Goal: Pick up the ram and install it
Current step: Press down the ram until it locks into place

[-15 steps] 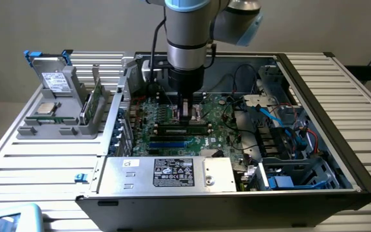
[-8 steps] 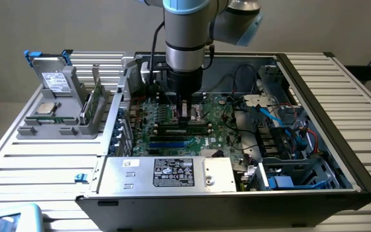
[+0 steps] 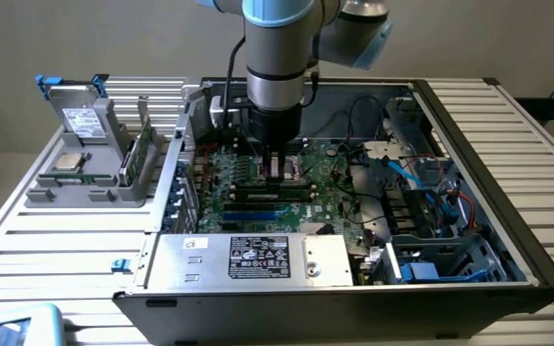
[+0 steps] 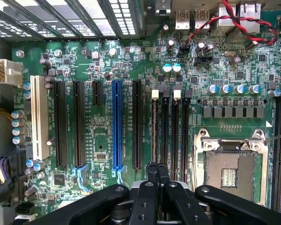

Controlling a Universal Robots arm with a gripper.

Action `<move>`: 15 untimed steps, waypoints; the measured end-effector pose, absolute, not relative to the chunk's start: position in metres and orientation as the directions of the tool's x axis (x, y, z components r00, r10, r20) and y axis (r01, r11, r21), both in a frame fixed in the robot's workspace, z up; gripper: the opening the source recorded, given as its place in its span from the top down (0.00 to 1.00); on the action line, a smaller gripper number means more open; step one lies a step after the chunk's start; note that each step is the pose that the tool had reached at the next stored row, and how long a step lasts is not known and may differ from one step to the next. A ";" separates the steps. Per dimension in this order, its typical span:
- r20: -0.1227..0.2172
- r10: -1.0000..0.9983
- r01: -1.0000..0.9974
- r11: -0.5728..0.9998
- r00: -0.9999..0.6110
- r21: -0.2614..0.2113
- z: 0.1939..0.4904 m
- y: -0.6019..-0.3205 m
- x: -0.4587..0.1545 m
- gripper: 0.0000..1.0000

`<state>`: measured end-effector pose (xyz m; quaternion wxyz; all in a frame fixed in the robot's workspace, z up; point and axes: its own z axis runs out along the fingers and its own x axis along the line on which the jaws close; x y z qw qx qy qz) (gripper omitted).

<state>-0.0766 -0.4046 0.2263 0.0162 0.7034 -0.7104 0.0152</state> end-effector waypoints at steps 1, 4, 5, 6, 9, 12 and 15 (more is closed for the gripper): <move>0.044 -0.999 -1.000 0.010 -0.010 0.001 0.225 -0.405 -0.077 0.89; 0.042 -0.999 -1.000 0.010 -0.010 0.000 0.227 -0.404 -0.077 0.89; 0.042 -0.999 -1.000 0.010 -0.010 0.000 0.231 -0.404 -0.077 0.89; 0.043 -0.999 -1.000 0.010 -0.010 0.000 0.236 -0.404 -0.077 0.89; 0.044 -0.999 -1.000 0.010 -0.010 0.001 0.246 -0.404 -0.074 0.89; 0.043 -0.999 -1.000 0.010 -0.010 0.001 0.250 -0.404 -0.069 0.89; 0.043 -0.999 -1.000 0.010 -0.010 0.001 0.252 -0.404 -0.066 0.89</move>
